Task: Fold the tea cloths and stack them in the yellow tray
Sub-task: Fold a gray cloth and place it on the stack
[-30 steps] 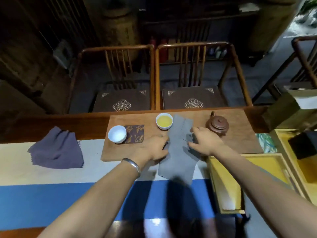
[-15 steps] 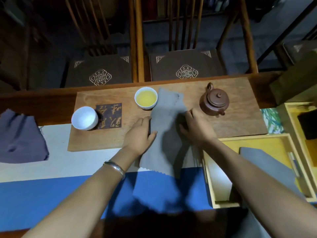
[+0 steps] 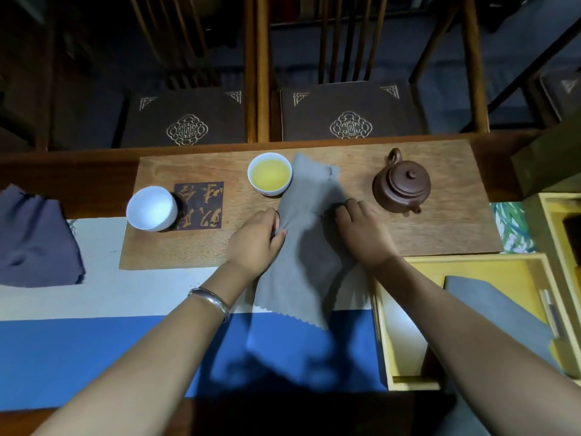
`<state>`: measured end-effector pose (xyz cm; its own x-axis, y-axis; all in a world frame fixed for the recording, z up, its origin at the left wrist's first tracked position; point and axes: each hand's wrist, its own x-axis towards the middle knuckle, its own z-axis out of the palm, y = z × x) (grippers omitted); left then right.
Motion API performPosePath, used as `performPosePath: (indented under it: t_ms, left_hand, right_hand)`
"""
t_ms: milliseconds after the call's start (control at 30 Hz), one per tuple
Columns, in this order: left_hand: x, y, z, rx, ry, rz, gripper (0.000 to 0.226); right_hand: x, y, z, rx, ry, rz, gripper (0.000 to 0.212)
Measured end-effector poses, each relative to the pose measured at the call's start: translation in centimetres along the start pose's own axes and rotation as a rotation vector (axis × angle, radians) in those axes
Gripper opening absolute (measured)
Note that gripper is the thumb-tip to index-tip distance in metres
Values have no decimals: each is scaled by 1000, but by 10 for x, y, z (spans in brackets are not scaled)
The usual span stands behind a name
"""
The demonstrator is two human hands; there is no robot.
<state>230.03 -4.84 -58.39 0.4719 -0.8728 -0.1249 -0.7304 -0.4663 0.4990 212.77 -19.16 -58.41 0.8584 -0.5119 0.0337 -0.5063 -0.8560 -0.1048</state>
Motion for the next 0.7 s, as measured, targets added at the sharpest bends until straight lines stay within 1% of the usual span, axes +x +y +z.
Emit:
performPosePath:
  t_ms: [100, 167, 267, 400, 567, 700]
  left_hand:
    - [-2, -1, -5, -43, -46, 23, 21]
    - [-6, -3, -9, -85, -68, 43, 20]
    - [-18, -6, -12, -172, -83, 34, 18]
    - [-40, -6, -9, -325, -122, -10, 17]
    - [-81, -4, -4, -437, -129, -67, 18]
    - [-124, -1, 6, -479, -107, -114, 22]
  right_hand:
    - [-2, -1, -3, -2, 83, -7, 13]
    - [-9, -4, -7, 129, 132, 17, 8]
    - [-21, -10, -13, 341, 138, 97, 7]
    - [-37, -17, -20, 485, 72, 198, 9]
    - [-65, -32, -29, 586, 23, 190, 11]
    - [-95, -47, -25, 621, -139, 187, 12]
